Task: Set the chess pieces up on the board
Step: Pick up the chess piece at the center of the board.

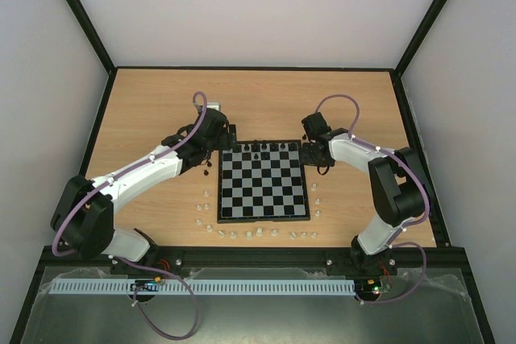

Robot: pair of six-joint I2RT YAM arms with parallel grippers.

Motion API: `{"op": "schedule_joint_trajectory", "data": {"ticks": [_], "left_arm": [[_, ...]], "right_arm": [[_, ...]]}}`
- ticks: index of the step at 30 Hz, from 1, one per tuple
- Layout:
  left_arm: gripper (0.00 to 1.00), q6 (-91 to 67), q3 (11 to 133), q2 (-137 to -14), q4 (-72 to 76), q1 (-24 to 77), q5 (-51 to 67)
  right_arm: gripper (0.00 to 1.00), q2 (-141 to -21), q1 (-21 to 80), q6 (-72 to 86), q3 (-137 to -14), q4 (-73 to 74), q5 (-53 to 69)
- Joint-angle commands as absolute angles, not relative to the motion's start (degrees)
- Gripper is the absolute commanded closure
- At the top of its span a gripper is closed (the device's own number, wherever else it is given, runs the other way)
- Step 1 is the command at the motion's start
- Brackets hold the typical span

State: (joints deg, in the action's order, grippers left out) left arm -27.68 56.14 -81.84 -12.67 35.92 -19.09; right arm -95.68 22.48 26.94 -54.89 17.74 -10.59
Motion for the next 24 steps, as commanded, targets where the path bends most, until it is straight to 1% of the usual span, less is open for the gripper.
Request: {"op": "schedule_joint_trajectory", "data": {"ticks": [1, 8, 16, 24], "left_arm": [[0.01, -28.1, 56.0, -82.3, -12.5, 35.5, -19.1], [0.01, -28.1, 56.0, -82.3, -12.5, 35.5, -19.1], [0.01, -28.1, 56.0, -82.4, -12.4, 35.5, -19.0], [0.01, -28.1, 56.1, -82.9, -12.3, 35.6, -18.9]], "right_arm": [[0.87, -95.3, 22.3, 26.4, -54.8, 20.8, -10.3], [0.89, -95.4, 22.3, 26.5, -54.1, 20.5, -10.0], [0.98, -95.5, 22.3, 26.2, -54.1, 20.7, -9.8], [0.99, -94.6, 22.5, 26.1, -54.2, 20.6, -9.7]]}}
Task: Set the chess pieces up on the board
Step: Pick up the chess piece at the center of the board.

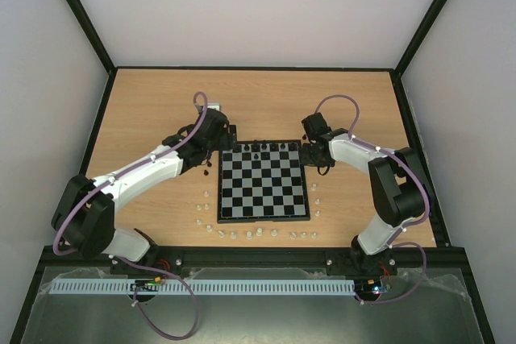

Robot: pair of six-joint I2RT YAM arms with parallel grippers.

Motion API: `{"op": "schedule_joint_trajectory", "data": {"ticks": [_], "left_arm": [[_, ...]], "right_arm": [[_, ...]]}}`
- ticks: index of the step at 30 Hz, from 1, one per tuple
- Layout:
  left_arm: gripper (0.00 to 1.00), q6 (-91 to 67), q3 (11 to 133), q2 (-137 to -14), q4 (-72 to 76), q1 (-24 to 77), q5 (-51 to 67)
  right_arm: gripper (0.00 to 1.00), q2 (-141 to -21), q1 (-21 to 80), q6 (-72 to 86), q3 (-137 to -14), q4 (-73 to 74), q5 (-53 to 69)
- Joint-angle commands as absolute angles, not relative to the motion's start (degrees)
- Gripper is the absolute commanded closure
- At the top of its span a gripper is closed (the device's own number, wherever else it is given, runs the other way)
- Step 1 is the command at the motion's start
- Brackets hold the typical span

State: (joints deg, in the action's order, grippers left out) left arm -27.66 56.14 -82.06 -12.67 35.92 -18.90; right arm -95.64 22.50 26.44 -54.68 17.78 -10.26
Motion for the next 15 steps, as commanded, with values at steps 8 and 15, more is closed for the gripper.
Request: {"op": "schedule_joint_trajectory", "data": {"ticks": [8, 15], "left_arm": [[0.01, -28.1, 56.1, -82.8, -12.3, 35.5, -19.1], [0.01, -28.1, 56.0, -83.0, -12.4, 35.5, -19.2]], "right_arm": [[0.99, -92.9, 22.5, 26.1, -54.0, 20.7, -10.3], [0.99, -91.2, 22.5, 26.3, -53.9, 20.9, -11.3]]}}
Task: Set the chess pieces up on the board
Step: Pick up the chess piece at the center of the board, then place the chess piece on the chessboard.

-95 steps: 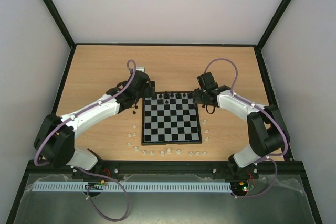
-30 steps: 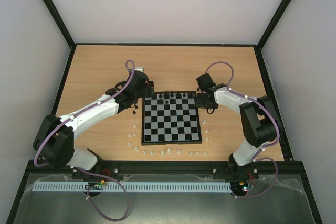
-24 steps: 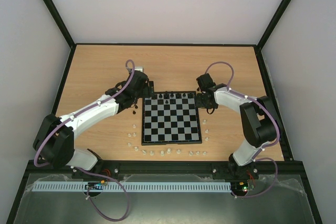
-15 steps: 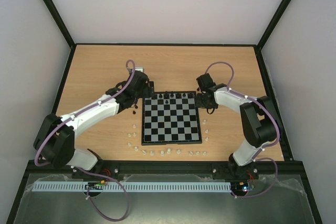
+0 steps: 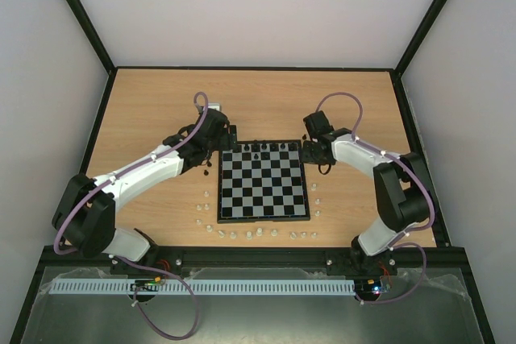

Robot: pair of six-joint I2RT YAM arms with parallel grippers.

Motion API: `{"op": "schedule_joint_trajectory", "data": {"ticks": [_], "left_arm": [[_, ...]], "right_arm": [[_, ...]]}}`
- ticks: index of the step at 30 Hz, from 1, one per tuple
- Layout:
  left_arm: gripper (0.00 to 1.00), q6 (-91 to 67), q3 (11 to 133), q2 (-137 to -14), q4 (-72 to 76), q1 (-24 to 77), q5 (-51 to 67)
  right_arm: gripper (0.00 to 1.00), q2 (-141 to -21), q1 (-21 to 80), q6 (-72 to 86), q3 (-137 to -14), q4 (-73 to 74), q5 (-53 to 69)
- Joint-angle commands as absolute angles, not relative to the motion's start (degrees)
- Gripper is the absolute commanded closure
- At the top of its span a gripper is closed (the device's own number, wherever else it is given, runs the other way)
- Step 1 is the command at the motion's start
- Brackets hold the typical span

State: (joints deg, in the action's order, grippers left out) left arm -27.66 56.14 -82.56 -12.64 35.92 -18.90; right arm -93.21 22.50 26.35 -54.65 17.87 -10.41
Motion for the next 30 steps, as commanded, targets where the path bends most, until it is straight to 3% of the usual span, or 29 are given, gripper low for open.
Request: {"op": "schedule_joint_trajectory", "data": {"ticks": [1, 20, 30], "left_arm": [[0.01, -28.1, 56.0, -83.0, -12.4, 35.5, -19.3], [0.01, -28.1, 56.1, -83.2, -12.5, 35.5, -19.9], [0.01, -28.1, 55.9, -83.1, -12.3, 35.5, -20.0]], "right_arm": [[0.99, -91.0, 22.5, 26.3, -53.9, 20.9, -11.3], [0.99, -85.9, 25.9, 25.2, -56.1, 21.4, -8.0], [0.99, -90.4, 31.5, 24.8, -62.8, 23.2, -6.6]]}}
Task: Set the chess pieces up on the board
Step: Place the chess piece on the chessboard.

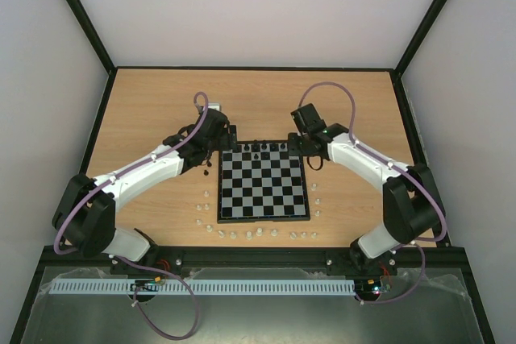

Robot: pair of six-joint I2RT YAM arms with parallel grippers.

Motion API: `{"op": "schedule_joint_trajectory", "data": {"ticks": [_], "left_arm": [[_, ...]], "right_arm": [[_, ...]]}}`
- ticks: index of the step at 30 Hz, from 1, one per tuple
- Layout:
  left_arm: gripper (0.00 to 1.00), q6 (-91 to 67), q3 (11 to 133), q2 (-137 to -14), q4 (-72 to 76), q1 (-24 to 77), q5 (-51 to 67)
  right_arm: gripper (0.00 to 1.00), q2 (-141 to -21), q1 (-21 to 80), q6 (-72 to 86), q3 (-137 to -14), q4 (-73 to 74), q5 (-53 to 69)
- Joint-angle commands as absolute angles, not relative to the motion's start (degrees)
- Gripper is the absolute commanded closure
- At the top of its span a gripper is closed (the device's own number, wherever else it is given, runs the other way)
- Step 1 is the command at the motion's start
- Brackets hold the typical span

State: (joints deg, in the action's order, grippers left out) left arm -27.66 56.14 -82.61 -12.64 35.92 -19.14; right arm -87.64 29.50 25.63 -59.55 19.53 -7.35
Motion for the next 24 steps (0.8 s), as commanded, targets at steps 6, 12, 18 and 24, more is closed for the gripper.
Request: {"op": "schedule_joint_trajectory", "data": {"ticks": [6, 12, 18, 24], "left_arm": [[0.01, -28.1, 56.0, -83.1, -12.4, 35.6, -20.2], [0.01, -28.1, 56.0, -83.1, -12.4, 35.5, -20.2], [0.01, -28.1, 56.0, -83.0, -12.6, 35.6, -20.3], [0.01, -28.1, 56.1, -83.0, -12.6, 35.5, -20.4]], "right_arm": [[0.99, -95.3, 34.3, 24.7, -67.1, 24.1, -6.7], [0.99, -99.7, 35.6, 24.5, -70.4, 25.0, -7.1], [0.99, -103.4, 36.7, 24.4, -72.1, 25.1, -8.3], [0.98, -105.1, 37.0, 24.3, -72.6, 24.8, -9.4]]}}
